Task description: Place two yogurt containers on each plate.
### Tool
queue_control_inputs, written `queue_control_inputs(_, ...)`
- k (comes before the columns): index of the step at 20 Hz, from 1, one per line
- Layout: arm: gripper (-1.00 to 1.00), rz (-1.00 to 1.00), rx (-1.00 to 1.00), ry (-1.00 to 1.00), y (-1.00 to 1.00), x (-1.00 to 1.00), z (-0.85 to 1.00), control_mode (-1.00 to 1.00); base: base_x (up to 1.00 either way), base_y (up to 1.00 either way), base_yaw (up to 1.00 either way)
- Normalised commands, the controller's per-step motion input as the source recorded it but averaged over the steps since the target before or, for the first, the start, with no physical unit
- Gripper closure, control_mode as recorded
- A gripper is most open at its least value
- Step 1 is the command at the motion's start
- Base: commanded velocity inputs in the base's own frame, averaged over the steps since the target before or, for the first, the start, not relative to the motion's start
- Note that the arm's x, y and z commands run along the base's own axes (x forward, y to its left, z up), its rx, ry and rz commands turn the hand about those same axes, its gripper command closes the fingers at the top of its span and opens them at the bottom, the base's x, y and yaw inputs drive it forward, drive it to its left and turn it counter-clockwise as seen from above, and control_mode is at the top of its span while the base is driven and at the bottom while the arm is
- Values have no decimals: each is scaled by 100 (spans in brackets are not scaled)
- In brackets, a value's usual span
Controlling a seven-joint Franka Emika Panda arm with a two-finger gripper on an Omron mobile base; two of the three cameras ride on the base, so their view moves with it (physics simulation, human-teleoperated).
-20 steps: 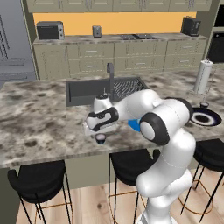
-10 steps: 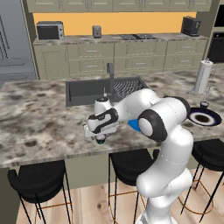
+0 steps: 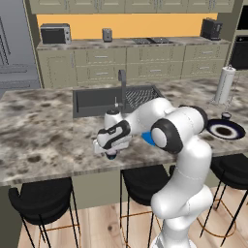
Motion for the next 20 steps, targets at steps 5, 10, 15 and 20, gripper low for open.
queue_control_inputs(5,100,0,0,0,0,0,-4,-100,0,0,0)
queue_control_inputs(10,100,0,0,0,-9,5,6,-100,0,0,0)
queue_control_inputs(15,100,0,0,0,-46,-5,54,-100,0,0,0)
queue_control_inputs(20,100,0,0,0,-91,-10,20,-100,0,0,0)
